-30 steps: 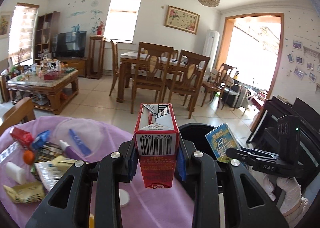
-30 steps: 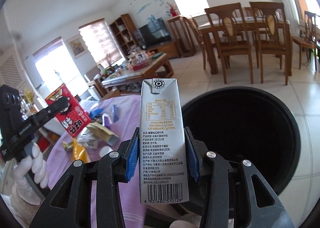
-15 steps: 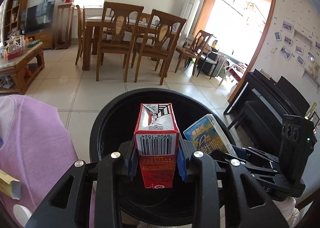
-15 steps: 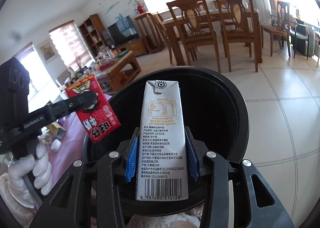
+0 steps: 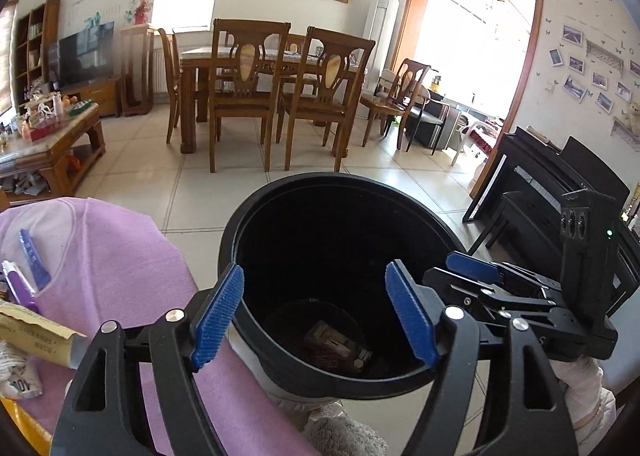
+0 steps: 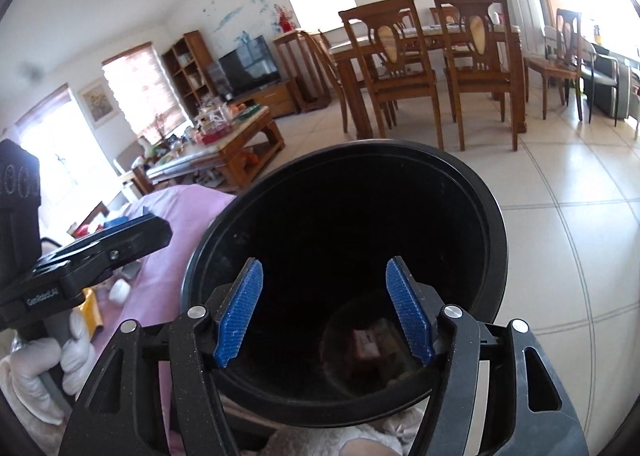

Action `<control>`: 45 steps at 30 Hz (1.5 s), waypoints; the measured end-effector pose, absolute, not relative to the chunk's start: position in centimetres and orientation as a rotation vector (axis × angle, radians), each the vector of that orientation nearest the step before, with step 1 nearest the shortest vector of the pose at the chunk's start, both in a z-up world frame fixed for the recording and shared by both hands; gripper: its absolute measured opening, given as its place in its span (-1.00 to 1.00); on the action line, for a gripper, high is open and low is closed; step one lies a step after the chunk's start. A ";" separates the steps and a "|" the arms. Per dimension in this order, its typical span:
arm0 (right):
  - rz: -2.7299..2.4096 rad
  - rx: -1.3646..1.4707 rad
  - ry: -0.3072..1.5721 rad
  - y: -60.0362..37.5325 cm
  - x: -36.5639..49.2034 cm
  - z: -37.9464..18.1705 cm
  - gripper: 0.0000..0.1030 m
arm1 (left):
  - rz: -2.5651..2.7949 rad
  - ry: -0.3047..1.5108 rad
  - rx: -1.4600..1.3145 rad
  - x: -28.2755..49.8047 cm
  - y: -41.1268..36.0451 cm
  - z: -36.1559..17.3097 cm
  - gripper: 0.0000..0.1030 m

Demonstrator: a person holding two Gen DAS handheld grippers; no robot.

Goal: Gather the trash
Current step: 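Carry both cartons over the black bin and open both tools to drop them, then grasp the clear plastic tray with the left tool while the right tool grasps the tan snack bag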

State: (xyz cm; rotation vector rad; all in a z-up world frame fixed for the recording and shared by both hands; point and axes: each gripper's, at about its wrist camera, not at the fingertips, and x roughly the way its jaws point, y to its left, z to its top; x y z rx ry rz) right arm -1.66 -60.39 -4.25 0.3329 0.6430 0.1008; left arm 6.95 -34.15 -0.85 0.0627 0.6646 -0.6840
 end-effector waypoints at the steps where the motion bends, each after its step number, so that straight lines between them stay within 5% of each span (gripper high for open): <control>1: 0.107 0.326 0.639 -59.9 -1.7 -4.0 0.35 | -0.674 0.652 0.067 6.5 -33.6 -0.5 0.52; 15: 0.435 0.103 0.648 -40.7 1.1 0.7 0.38 | -0.383 0.600 0.003 4.0 -11.9 1.1 0.63; 24: 0.551 -0.045 0.699 -28.8 3.4 -0.3 0.37 | -0.107 0.684 -0.047 11.6 3.6 0.5 0.63; 40: 0.571 -0.337 0.849 -24.2 14.6 -4.0 0.37 | -0.241 0.884 0.109 18.7 6.3 -3.8 0.52; 45: 0.608 -0.322 0.876 -23.8 15.2 -4.8 -0.10 | -0.328 0.908 0.183 18.2 5.7 -4.9 0.47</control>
